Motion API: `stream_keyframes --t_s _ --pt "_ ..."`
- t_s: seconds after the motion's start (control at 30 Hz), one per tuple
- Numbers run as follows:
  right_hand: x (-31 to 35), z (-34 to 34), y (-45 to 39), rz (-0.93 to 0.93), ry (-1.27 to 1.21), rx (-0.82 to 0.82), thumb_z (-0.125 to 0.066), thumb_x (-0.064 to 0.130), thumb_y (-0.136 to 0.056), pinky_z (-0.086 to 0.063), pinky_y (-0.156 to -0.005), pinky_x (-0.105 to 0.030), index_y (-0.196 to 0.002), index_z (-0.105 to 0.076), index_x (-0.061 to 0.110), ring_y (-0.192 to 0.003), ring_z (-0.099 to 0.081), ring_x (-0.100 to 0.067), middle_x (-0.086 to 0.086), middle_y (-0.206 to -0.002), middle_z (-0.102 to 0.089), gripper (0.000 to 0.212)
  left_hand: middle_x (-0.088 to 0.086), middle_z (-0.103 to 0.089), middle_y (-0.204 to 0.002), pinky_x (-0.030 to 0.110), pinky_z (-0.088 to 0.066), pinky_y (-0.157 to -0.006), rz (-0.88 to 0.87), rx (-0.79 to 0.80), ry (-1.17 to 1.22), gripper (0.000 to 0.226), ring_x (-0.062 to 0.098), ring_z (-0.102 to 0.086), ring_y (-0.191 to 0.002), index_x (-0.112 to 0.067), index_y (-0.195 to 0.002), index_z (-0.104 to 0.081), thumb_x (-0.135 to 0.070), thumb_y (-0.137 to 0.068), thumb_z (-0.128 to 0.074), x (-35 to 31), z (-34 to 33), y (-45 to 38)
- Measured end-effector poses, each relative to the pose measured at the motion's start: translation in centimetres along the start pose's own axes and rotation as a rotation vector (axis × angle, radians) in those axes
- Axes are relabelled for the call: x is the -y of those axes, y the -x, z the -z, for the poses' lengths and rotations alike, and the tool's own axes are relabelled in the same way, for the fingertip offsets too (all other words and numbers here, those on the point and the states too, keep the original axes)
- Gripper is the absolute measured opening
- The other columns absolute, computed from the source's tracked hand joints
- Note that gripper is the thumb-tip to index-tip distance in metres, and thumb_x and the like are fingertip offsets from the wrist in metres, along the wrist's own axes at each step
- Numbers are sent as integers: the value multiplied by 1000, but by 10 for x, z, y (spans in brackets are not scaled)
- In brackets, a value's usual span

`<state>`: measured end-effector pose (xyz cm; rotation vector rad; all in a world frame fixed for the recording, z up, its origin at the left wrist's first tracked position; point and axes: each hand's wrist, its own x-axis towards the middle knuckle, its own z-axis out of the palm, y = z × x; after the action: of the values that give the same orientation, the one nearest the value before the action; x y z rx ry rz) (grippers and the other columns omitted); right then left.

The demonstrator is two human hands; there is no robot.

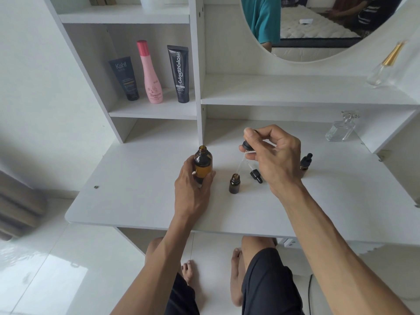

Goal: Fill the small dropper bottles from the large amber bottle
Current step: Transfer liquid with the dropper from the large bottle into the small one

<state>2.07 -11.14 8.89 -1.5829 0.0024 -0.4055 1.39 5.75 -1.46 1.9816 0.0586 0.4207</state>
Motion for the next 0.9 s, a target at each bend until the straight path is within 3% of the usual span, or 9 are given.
stream_keyframes --t_s 0.2,0.4,0.67,0.9 --pt "3 0 0 20 15 9 -74 22 -90 -59 -61 -29 -77 -68 10 -72 -76 -22 3 -65 -68 19 -7 -66 -108 25 -50 -75 -8 -5 7 42 6 -67 -80 -27 -127 -51 -28 -90 -70 0 0 0" --pt "3 -1 1 29 40 15 -75 22 -90 -60 -62 -30 -77 -68 10 -70 -76 -19 1 -66 -69 20 -6 -66 -109 10 -44 -70 -1 0 1 42 5 -66 -80 -27 -127 -51 -29 -90 -70 1 0 0" --pt "5 -2 1 62 53 19 -75 21 -90 -61 -63 -33 -75 -68 14 -70 -76 -18 4 -64 -69 19 -5 -66 -108 5 -42 -68 -22 -5 -9 42 7 -67 -79 -25 -127 -51 -28 -90 -70 2 0 -1" --pt "4 -2 1 95 80 36 -75 23 -90 -61 -63 -33 -76 -67 16 -69 -76 -17 -1 -66 -70 17 -6 -66 -107 13 -45 -71 -20 -4 8 42 9 -67 -80 -26 -127 -51 -28 -90 -70 2 -1 -1"
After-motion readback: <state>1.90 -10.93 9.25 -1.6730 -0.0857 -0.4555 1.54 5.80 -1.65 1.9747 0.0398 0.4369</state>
